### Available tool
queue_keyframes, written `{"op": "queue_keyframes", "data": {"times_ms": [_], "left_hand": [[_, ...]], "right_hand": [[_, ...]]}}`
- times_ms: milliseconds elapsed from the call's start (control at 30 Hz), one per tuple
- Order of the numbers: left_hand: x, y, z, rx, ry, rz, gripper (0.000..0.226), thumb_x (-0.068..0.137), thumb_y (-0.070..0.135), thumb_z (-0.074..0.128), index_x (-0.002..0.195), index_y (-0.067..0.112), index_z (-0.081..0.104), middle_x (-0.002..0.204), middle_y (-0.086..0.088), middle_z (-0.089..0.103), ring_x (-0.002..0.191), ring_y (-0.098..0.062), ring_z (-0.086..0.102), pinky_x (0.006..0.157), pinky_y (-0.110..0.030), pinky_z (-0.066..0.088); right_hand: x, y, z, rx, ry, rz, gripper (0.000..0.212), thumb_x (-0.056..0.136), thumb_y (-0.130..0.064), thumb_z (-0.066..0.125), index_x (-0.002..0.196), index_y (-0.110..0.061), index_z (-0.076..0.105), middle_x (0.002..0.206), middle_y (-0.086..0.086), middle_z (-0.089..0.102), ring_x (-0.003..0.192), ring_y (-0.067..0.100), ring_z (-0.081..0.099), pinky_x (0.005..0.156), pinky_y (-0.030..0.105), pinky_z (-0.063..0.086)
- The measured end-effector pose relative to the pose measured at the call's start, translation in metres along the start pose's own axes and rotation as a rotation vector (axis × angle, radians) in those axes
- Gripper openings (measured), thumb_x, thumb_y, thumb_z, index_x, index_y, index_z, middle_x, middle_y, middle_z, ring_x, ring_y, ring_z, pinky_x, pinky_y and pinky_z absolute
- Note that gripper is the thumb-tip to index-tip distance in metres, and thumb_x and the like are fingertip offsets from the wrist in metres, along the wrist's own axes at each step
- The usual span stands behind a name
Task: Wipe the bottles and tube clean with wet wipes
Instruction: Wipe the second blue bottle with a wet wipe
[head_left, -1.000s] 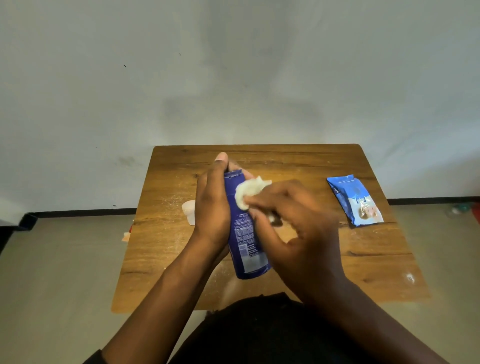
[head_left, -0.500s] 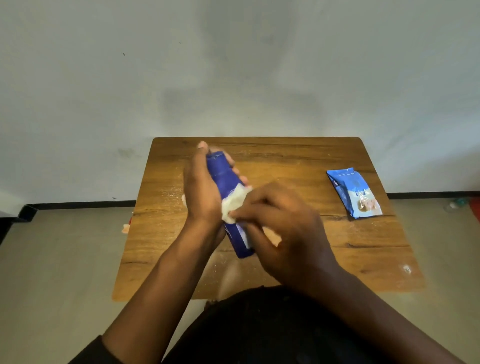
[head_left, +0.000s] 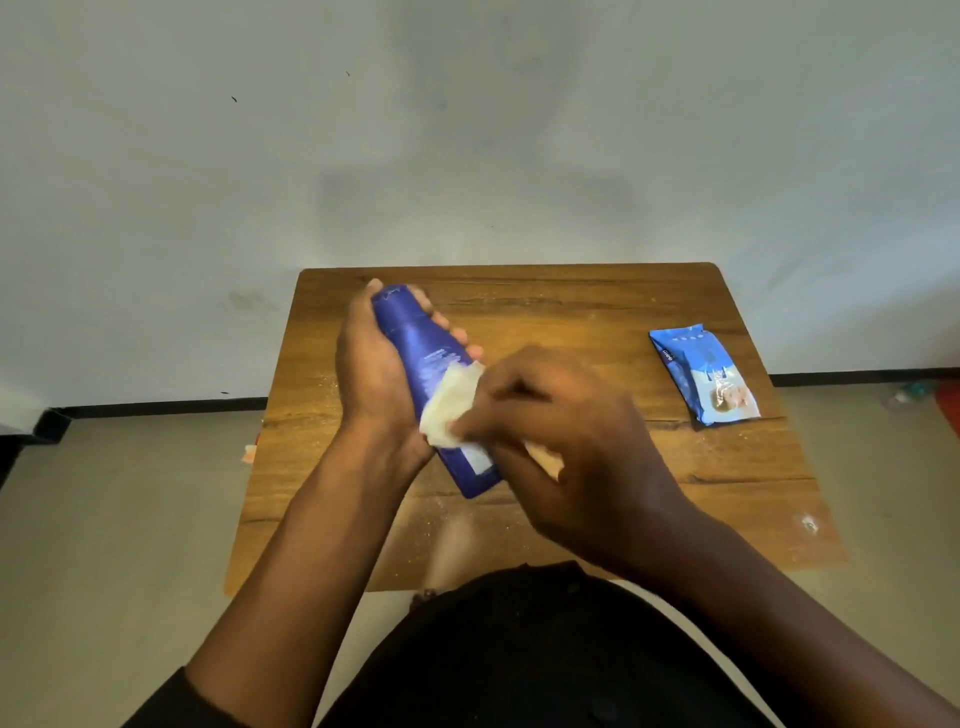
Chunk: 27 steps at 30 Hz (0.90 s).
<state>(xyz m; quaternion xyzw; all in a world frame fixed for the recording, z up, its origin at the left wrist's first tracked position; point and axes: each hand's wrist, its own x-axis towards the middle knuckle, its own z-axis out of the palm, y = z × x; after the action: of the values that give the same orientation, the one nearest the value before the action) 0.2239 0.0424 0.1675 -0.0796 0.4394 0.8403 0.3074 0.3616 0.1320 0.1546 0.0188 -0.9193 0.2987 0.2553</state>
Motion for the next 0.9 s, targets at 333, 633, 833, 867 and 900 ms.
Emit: {"op": "queue_keyframes", "data": {"times_ms": [333,633,833,867,900], "left_hand": [[0.002,-0.005,0.000,-0.044,-0.131,-0.100,0.043,0.104,0.035,0.040,0.068,0.016,0.052,0.059,-0.001,0.049,0.049,-0.017,0.052,0.051,-0.023,0.049],[0.010,0.001,-0.011,-0.126,-0.131,-0.107,0.038,0.101,0.031,0.041,0.068,0.018,0.056,0.065,0.002,0.050,0.054,-0.013,0.052,0.051,-0.024,0.052],[-0.001,-0.016,-0.001,-0.100,-0.280,-0.137,0.045,0.105,0.041,0.040,0.070,0.016,0.052,0.065,-0.001,0.051,0.055,-0.014,0.051,0.055,-0.024,0.050],[-0.003,-0.018,0.001,-0.099,-0.278,-0.146,0.046,0.106,0.042,0.039,0.070,0.015,0.052,0.065,-0.002,0.051,0.055,-0.014,0.051,0.054,-0.023,0.050],[-0.005,-0.020,0.003,-0.105,-0.271,-0.154,0.046,0.106,0.042,0.040,0.071,0.016,0.053,0.066,-0.002,0.053,0.055,-0.014,0.054,0.054,-0.023,0.052]], "right_hand": [[-0.003,0.013,-0.011,0.051,0.061,0.121,0.026,0.097,-0.028,0.064,0.115,-0.015,0.076,0.111,-0.001,0.072,0.104,0.009,0.065,0.080,0.014,0.051],[-0.020,0.008,-0.018,0.234,-0.056,0.055,0.013,0.098,-0.012,0.071,0.107,-0.014,0.080,0.108,-0.003,0.068,0.107,0.009,0.064,0.083,0.016,0.049],[0.003,0.008,-0.007,0.090,0.091,0.137,0.021,0.097,-0.022,0.066,0.111,-0.012,0.078,0.107,0.000,0.071,0.099,0.008,0.063,0.080,0.018,0.051],[0.010,0.008,-0.005,0.066,0.140,0.160,0.021,0.096,-0.021,0.069,0.112,-0.012,0.078,0.107,0.001,0.072,0.097,0.007,0.063,0.081,0.014,0.050],[0.017,0.006,-0.003,0.046,0.186,0.187,0.021,0.094,-0.021,0.071,0.112,-0.012,0.079,0.106,0.001,0.074,0.096,0.007,0.064,0.081,0.011,0.048]]}}
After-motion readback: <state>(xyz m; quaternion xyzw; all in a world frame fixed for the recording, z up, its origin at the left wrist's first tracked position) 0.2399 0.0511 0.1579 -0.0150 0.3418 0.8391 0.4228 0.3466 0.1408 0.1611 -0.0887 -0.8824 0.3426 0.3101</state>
